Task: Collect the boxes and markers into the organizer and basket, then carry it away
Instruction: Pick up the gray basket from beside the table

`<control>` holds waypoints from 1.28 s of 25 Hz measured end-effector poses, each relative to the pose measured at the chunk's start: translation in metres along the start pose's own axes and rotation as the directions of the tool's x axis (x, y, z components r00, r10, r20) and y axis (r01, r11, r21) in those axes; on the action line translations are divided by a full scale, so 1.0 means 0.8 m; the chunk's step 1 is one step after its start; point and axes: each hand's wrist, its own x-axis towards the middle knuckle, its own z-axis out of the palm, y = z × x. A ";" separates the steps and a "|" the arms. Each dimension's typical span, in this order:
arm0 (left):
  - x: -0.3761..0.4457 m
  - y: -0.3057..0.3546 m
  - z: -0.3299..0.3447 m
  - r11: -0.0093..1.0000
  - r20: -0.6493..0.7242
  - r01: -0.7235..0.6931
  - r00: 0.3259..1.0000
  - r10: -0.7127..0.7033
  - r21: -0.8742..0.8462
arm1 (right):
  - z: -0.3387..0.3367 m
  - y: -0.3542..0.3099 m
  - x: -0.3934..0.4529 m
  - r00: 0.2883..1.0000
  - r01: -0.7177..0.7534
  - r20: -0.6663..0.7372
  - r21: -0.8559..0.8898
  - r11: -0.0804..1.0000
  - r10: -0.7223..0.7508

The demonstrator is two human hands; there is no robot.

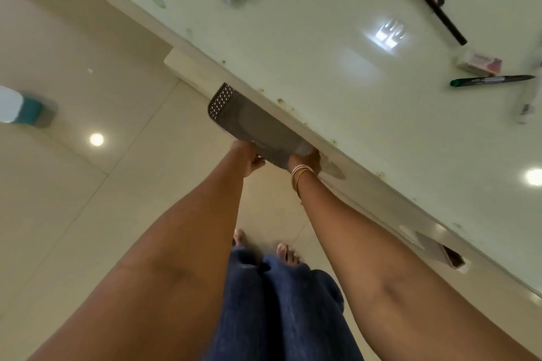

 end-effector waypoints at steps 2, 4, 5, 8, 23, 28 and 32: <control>-0.041 -0.020 -0.023 0.999 -0.034 0.035 0.999 -0.036 -0.005 | -0.016 0.012 -0.059 1.000 0.009 -0.013 0.072 0.997 -0.008; -0.088 -0.047 -0.054 0.997 -0.053 0.074 0.996 -0.076 -0.038 | -0.030 0.030 -0.117 0.998 0.030 0.048 0.030 0.999 -0.031; -0.112 -0.058 -0.070 0.994 -0.078 0.085 0.993 -0.090 -0.065 | -0.036 0.034 -0.145 0.997 0.040 0.064 0.008 0.999 -0.040; -0.187 -0.090 -0.112 0.982 -0.108 0.152 0.980 -0.164 -0.115 | -0.053 0.047 -0.224 0.990 0.077 0.121 -0.069 0.995 -0.068; -0.401 -0.211 -0.278 0.990 -0.073 0.115 0.990 -0.121 -0.084 | -0.073 0.151 -0.470 0.971 0.043 0.237 0.003 0.999 -0.043; -0.477 -0.166 -0.316 0.977 -0.003 0.038 0.999 -0.038 0.211 | -0.137 0.108 -0.481 0.990 -0.094 0.131 0.386 0.918 0.047; -0.506 -0.095 -0.311 0.929 0.022 -0.022 1.000 0.015 0.371 | -0.178 0.084 -0.482 0.983 -0.166 0.148 0.510 0.844 0.104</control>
